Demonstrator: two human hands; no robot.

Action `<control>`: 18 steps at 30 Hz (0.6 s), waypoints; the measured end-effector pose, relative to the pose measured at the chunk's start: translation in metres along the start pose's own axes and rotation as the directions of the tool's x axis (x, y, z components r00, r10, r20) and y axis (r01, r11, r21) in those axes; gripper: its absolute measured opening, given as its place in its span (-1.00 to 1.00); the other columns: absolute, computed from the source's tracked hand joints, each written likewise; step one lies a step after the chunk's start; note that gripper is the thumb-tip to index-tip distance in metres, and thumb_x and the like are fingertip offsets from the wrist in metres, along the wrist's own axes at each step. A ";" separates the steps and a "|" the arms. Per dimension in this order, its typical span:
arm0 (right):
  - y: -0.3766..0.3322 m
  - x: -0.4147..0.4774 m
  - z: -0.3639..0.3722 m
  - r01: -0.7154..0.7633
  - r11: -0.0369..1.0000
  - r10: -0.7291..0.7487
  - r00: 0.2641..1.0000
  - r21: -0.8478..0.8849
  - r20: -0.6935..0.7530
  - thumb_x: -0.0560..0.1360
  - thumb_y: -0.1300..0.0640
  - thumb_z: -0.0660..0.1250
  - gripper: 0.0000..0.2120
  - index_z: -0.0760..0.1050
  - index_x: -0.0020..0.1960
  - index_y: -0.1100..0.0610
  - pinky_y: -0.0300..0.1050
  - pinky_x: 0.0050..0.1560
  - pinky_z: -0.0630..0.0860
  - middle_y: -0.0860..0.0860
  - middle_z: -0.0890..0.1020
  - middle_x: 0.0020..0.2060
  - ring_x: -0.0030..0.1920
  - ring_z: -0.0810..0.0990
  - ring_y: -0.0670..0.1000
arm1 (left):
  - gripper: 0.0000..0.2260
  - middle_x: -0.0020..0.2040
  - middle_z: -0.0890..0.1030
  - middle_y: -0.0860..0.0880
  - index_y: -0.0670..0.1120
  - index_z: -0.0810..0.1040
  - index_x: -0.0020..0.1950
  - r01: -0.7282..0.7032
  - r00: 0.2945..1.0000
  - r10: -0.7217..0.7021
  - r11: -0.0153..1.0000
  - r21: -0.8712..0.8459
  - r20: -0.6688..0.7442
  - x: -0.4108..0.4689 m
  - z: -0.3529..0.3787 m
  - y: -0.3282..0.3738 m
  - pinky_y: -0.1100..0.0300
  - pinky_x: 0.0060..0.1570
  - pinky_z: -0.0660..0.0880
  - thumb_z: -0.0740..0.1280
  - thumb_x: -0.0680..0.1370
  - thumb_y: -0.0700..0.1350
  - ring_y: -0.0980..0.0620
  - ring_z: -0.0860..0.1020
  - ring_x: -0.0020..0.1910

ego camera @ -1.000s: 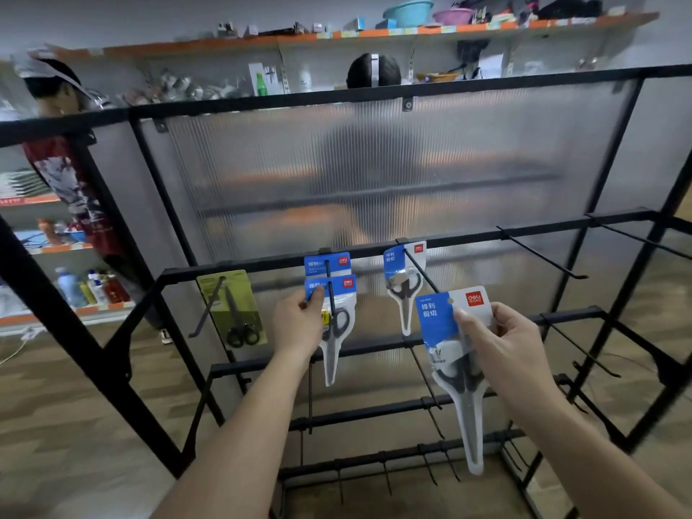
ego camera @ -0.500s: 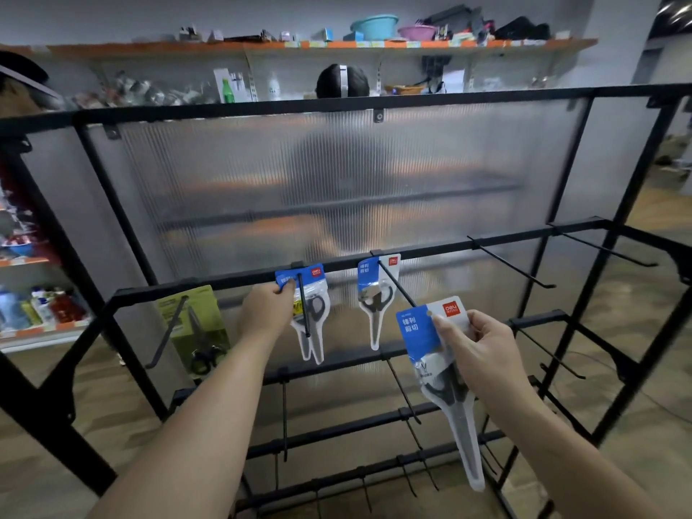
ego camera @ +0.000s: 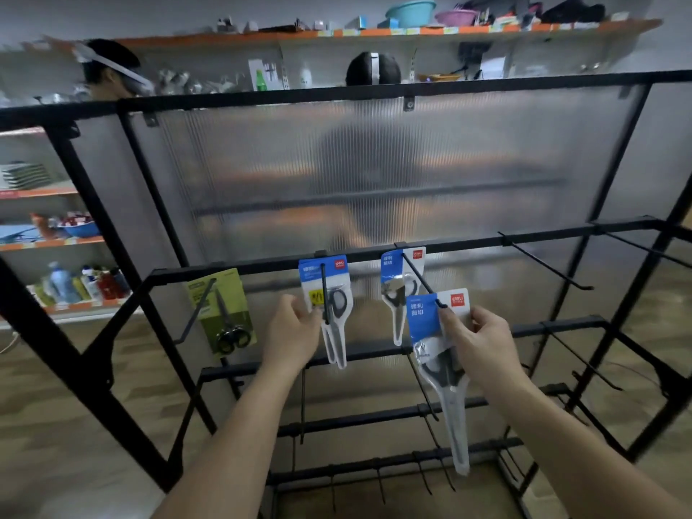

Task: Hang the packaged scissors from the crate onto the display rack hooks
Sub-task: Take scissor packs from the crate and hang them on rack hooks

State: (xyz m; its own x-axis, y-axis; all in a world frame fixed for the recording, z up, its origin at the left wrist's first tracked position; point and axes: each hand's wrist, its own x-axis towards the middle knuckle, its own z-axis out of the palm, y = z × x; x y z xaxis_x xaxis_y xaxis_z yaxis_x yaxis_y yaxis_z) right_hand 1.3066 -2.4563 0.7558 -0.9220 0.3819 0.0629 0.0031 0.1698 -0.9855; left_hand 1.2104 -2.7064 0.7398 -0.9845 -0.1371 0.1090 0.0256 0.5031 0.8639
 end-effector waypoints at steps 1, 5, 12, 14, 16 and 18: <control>0.002 0.007 0.002 -0.014 1.000 0.014 1.000 -0.004 0.009 0.59 -0.08 0.37 -0.69 0.57 0.05 0.18 0.17 -0.11 0.70 0.17 0.71 -0.13 -0.15 0.73 0.17 | -0.87 -0.04 0.55 0.11 0.03 0.44 0.03 -0.010 1.000 0.010 1.000 0.009 0.020 -0.009 0.000 -0.003 0.17 -0.16 0.42 0.36 0.63 0.03 0.10 0.54 -0.06; 0.006 0.037 0.014 -0.075 0.997 0.075 0.995 -0.002 0.062 0.60 -0.10 0.37 -0.65 0.57 0.07 0.22 0.14 -0.01 0.65 0.17 0.70 -0.11 -0.11 0.71 0.16 | -0.86 0.00 0.59 0.09 0.14 0.45 -0.02 -0.028 0.993 0.031 0.999 -0.034 0.110 -0.052 -0.004 -0.005 0.26 -0.11 0.47 0.38 0.62 -0.07 0.15 0.56 -0.03; 0.019 0.110 0.040 -0.078 0.985 0.091 0.993 -0.154 0.077 0.61 -0.13 0.33 -0.59 0.56 -0.04 0.26 0.24 0.02 0.64 0.28 0.68 -0.10 -0.11 0.66 0.26 | -0.83 0.05 0.55 0.19 0.20 0.46 0.15 -0.133 0.982 0.121 0.988 0.075 0.144 -0.097 -0.033 -0.009 0.26 0.01 0.54 0.36 0.61 -0.01 0.22 0.57 0.02; 0.016 0.120 0.045 -0.072 0.987 0.088 0.990 -0.145 0.106 0.63 -0.06 0.33 -0.61 0.56 -0.01 0.30 0.15 -0.02 0.63 0.27 0.65 -0.13 -0.07 0.65 0.30 | -0.83 0.07 0.55 0.19 0.22 0.47 0.17 -0.154 0.983 0.140 0.982 0.110 0.121 -0.101 -0.045 -0.008 0.20 0.08 0.57 0.36 0.61 0.01 0.20 0.57 0.06; 0.004 0.119 0.047 -0.057 0.992 0.071 0.990 -0.114 0.124 0.64 -0.03 0.33 -0.67 0.53 -0.02 0.27 -0.08 -0.23 0.48 0.16 0.57 -0.23 -0.19 0.56 0.15 | -0.81 0.10 0.56 0.20 0.20 0.48 0.22 -0.160 0.984 0.146 0.975 0.151 0.101 -0.105 -0.056 -0.006 0.18 0.11 0.57 0.34 0.62 0.03 0.20 0.56 0.09; -0.003 0.119 0.045 -0.055 0.997 0.062 0.990 -0.057 0.129 0.63 -0.03 0.35 -0.68 0.51 -0.01 0.26 -0.19 -0.31 0.38 0.07 0.51 -0.28 -0.30 0.45 0.00 | -0.80 0.11 0.57 0.20 0.16 0.49 0.25 -0.163 0.985 0.149 0.971 0.176 0.086 -0.107 -0.063 -0.002 0.16 0.13 0.57 0.34 0.63 0.03 0.21 0.56 0.11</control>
State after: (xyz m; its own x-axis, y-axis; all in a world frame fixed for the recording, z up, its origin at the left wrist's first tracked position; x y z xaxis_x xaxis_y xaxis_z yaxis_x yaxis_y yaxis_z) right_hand 1.1793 -2.4522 0.7589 -0.9622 0.2715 -0.0193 0.0759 0.1997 -0.9769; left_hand 1.3266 -2.7469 0.7575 -0.9809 0.0137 0.1941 0.1546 0.6609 0.7344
